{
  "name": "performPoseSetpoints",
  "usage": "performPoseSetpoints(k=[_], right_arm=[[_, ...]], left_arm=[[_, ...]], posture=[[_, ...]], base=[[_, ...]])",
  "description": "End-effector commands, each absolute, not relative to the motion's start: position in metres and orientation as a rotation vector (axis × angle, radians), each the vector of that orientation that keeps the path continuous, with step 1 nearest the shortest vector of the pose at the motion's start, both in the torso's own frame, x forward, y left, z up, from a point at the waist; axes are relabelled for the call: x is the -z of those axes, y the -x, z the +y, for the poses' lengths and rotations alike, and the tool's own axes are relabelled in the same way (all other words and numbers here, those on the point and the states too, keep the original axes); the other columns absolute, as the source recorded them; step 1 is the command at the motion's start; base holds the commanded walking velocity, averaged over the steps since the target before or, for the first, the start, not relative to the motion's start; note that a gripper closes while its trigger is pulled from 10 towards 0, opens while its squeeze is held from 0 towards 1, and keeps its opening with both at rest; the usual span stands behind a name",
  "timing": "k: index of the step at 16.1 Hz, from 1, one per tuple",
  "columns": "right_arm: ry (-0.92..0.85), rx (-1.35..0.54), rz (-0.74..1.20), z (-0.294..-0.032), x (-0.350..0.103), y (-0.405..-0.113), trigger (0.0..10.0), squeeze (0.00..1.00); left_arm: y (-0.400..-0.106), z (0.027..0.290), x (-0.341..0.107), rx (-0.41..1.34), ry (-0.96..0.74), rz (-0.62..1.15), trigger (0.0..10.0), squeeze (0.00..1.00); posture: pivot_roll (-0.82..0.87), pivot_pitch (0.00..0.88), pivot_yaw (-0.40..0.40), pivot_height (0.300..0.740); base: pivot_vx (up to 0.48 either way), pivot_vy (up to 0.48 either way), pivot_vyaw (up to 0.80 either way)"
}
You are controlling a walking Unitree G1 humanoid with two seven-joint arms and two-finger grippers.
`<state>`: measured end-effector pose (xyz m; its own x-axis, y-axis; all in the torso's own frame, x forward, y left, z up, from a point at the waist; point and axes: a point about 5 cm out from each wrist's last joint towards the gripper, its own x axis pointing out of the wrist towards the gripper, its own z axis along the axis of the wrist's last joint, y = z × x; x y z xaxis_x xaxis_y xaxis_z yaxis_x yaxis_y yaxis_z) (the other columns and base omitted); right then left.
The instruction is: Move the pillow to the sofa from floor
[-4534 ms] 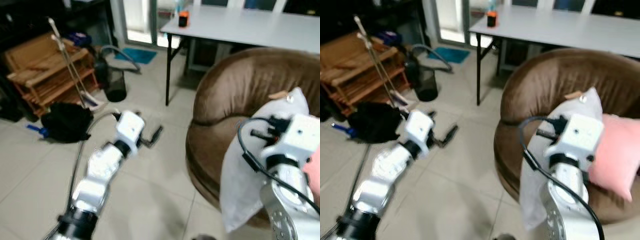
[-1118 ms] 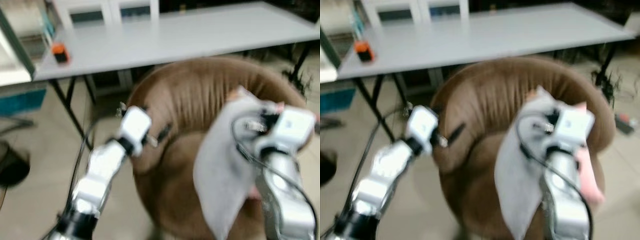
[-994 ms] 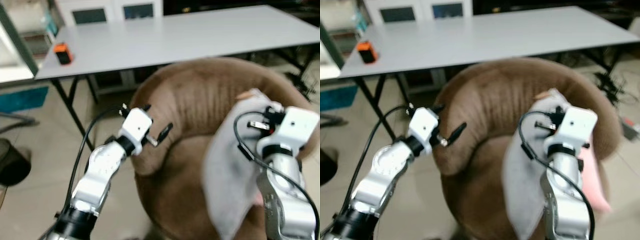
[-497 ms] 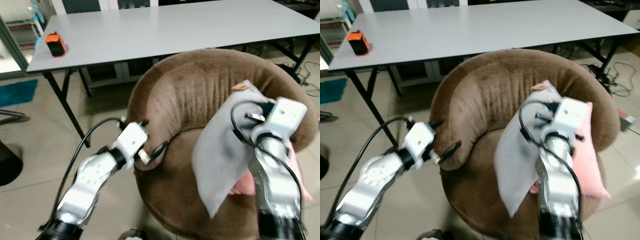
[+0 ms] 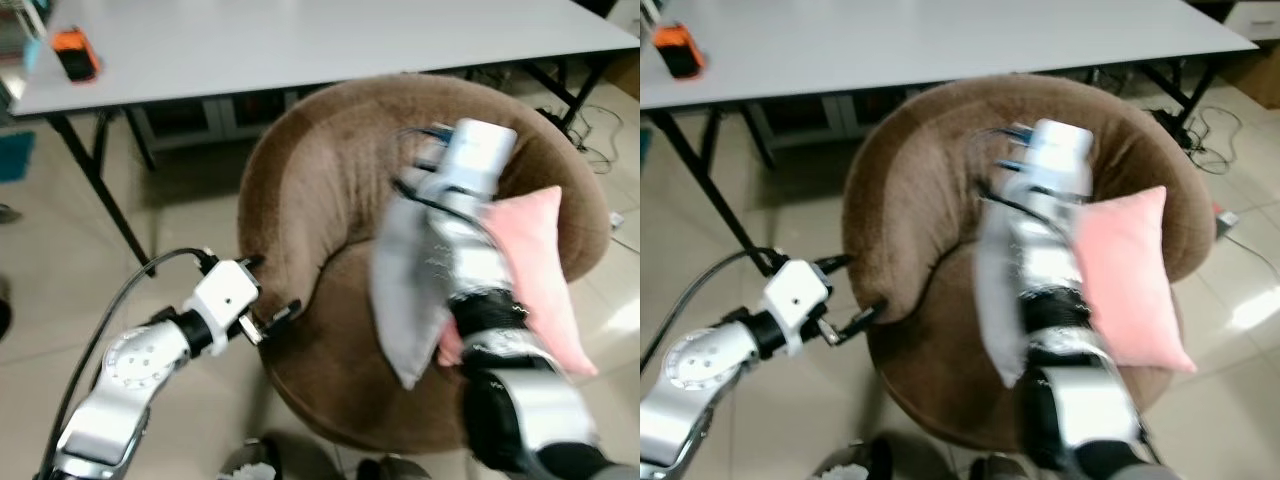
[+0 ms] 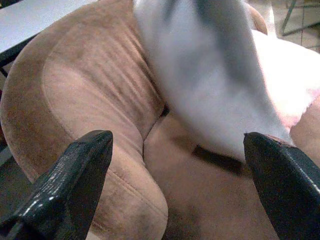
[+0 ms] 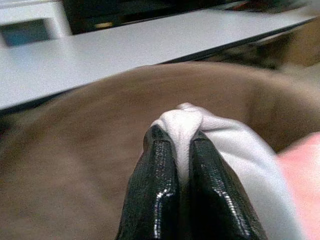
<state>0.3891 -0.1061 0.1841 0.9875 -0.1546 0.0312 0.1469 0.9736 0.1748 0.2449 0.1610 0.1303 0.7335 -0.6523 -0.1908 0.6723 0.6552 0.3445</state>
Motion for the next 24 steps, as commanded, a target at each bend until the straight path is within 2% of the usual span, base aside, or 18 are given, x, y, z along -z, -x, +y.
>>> performPoseSetpoints(k=[1, 2, 7, 8, 9, 10, 13, 14, 18, 19, 20, 21, 23, 24], right_arm=[[-0.204, 0.13, -0.088, -0.104, -0.19, -0.391, 10.0, 0.89], [-0.24, 0.105, -0.097, -0.097, -0.19, -0.391, 10.0, 1.0], [-0.336, 0.077, -0.128, -0.093, -0.193, -0.397, 10.0, 1.0], [-0.358, 0.052, -0.152, -0.092, -0.199, -0.398, 10.0, 0.83], [-0.376, 0.025, -0.173, -0.091, -0.205, -0.399, 10.0, 0.32], [-0.359, -0.009, -0.206, -0.093, -0.211, -0.399, 10.0, 0.0], [-0.207, -0.069, -0.21, -0.106, -0.196, -0.381, 10.0, 0.0], [-0.166, -0.073, -0.201, -0.115, -0.184, -0.363, 10.0, 0.0], [-0.166, -0.073, -0.201, -0.115, -0.184, -0.363, 10.0, 0.0], [-0.137, -0.061, -0.192, -0.124, -0.175, -0.345, 10.0, 0.0], [-0.097, 0.044, -0.127, -0.142, -0.142, -0.294, 10.0, 0.0], [-0.062, 0.231, -0.021, -0.165, -0.112, -0.219, 10.0, 0.0], [-0.048, 0.338, 0.064, -0.175, -0.093, -0.182, 10.0, 0.0], [-0.046, 0.35, 0.083, -0.175, -0.089, -0.176, 10.0, 0.0]], left_arm=[[-0.241, 0.161, -0.132, 0.753, -0.399, 0.053, 10.0, 0.0], [-0.24, 0.161, -0.133, 0.751, -0.396, 0.054, 10.0, 0.0], [-0.238, 0.161, -0.136, 0.747, -0.392, 0.061, 10.0, 0.0], [-0.239, 0.161, -0.136, 0.748, -0.391, 0.06, 10.0, 0.0], [-0.239, 0.16, -0.136, 0.749, -0.391, 0.06, 10.0, 0.0], [-0.242, 0.158, -0.137, 0.736, -0.391, 0.049, 10.0, 0.0], [-0.256, 0.153, -0.137, 0.593, -0.371, 0.037, 10.0, 0.0], [-0.26, 0.149, -0.139, 0.55, -0.362, 0.014, 10.0, 0.0], [-0.26, 0.149, -0.139, 0.55, -0.362, 0.014, 10.0, 0.0], [-0.262, 0.145, -0.141, 0.535, -0.344, -0.009, 10.0, 0.0], [-0.27, 0.134, -0.141, 0.534, -0.31, -0.036, 10.0, 0.0], [-0.279, 0.12, -0.139, 0.546, -0.27, -0.051, 10.0, 0.0], [-0.281, 0.117, -0.135, 0.551, -0.243, -0.036, 10.0, 0.0], [-0.28, 0.117, -0.134, 0.55, -0.24, -0.029, 10.0, 0.0]], posture=[[0.13, 0.181, -0.066, 0.74], [0.14, 0.184, -0.071, 0.74], [0.14, 0.182, -0.068, 0.74], [0.13, 0.181, -0.065, 0.74], [0.13, 0.179, -0.064, 0.74], [0.13, 0.172, -0.064, 0.74], [0.11, 0.147, -0.064, 0.74], [0.09, 0.129, -0.053, 0.74], [0.09, 0.129, -0.053, 0.74], [0.07, 0.118, -0.042, 0.74], [-0.04, 0.073, 0.043, 0.74], [-0.06, 0.064, 0.058, 0.74], [-0.07, 0.055, 0.069, 0.74], [-0.07, 0.055, 0.069, 0.74]], base=[[0.0, 0.0, 0.0], [0.0, 0.0, 0.0], [0.0, 0.0, 0.0], [0.0, 0.0, 0.0], [0.0, 0.0, 0.0], [0.0, 0.0, 0.0], [0.0, 0.0, 0.0], [0.0, 0.0, 0.0], [0.0, 0.0, 0.0], [0.0, 0.0, 0.0], [0.0, 0.0, 0.0], [0.0, 0.0, 0.0], [0.0, 0.0, 0.0], [0.0, 0.0, 0.0]])
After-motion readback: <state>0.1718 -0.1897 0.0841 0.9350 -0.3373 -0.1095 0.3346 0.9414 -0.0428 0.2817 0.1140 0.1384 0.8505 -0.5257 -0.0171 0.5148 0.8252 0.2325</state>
